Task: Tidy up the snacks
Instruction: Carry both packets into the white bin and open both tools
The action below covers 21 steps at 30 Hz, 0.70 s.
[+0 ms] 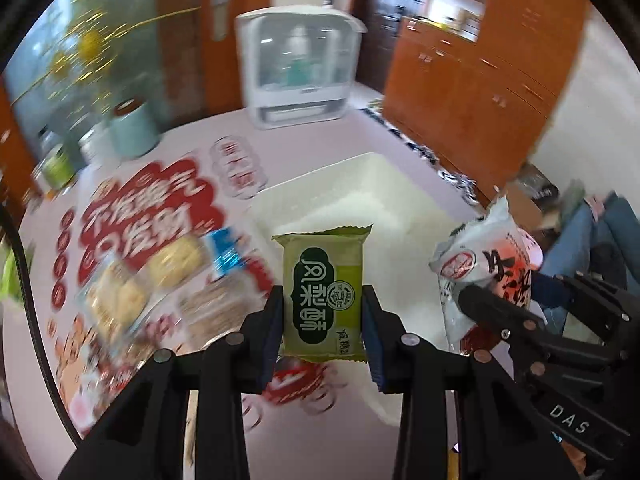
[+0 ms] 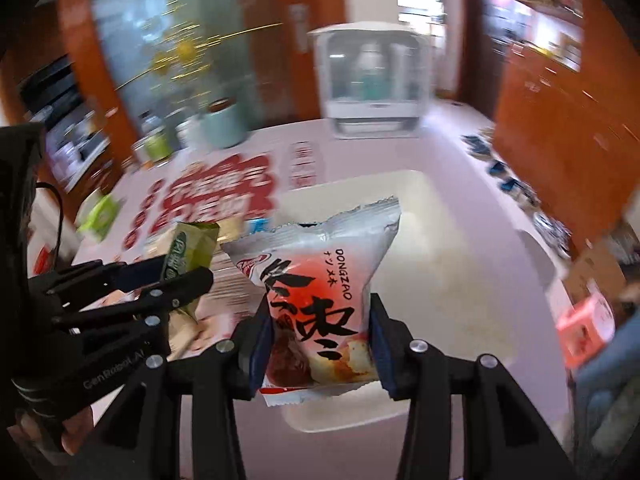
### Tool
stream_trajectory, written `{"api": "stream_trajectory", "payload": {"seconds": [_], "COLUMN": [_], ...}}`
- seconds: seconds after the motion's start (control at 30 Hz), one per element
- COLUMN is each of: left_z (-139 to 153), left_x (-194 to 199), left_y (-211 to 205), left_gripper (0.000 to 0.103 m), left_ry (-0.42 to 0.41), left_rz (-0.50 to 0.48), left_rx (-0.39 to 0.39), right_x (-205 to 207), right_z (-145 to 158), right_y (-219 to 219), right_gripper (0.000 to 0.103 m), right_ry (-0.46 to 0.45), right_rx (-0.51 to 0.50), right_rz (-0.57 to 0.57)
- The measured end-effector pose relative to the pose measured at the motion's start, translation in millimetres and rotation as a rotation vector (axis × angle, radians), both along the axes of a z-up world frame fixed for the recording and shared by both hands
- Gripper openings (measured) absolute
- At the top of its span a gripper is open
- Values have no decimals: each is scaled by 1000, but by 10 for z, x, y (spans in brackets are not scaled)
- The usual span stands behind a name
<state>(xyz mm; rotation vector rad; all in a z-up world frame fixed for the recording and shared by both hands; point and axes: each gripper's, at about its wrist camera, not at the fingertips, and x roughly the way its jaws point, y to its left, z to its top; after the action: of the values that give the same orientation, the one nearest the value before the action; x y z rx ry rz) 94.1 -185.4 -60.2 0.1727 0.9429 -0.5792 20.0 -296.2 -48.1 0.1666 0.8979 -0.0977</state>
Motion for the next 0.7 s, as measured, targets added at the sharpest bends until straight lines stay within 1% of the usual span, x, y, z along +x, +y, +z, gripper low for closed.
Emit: {"api": "stream_trajectory", "payload": {"seconds": [0.1, 0.2, 0.23, 0.27, 0.3, 0.33, 0.37, 0.4, 0.43, 0.5, 0.57, 0.6, 0.63, 0.7], "left_z": [-25, -86, -109, -138, -166, -181, -182, -190, -186, -175, -169, -161, -153, -118], "left_x": [64, 141, 168, 197, 220, 241, 251, 270, 281, 308, 326, 327, 323, 290], "left_y": [-326, -582, -640, -692, -733, -753, -758, -747, -728, -673, -613, -585, -554, -477], "left_gripper": [35, 35, 37, 42, 64, 77, 81, 86, 90, 91, 91, 91, 91, 91], "left_ry": [-19, -24, -21, -14, -6, -12, -25, -33, -34, -18, 1, 5, 8, 3], "left_rz": [-51, -74, -74, -72, -73, -57, -40, -33, -31, -24, -8, -2, 6, 22], "left_rx": [20, 49, 61, 72, 82, 98, 108, 108, 100, 80, 63, 60, 58, 48], "right_x": [-12, -4, 17, 12, 33, 54, 43, 51, 60, 42, 4, -18, -26, -15], "right_z": [-50, -94, -111, -117, -141, -170, -185, -217, -229, -257, -269, -263, -257, -241], "right_y": [-299, -479, -543, -601, -656, -711, -734, -794, -834, -871, -878, -861, -840, -790], "right_gripper": [45, 46, 47, 47, 48, 49, 49, 50, 50, 53, 57, 62, 64, 65], "right_ry": [9, 13, 12, 15, 20, 26, 32, 39, 38, 42, 37, 30, 25, 20], "right_rx": [12, -3, -5, -8, -11, -8, -6, 3, 10, 24, 20, 11, 1, -8], "right_rz": [-81, -126, -141, -152, -171, -186, -195, -209, -217, -219, -219, -217, -212, -201]}}
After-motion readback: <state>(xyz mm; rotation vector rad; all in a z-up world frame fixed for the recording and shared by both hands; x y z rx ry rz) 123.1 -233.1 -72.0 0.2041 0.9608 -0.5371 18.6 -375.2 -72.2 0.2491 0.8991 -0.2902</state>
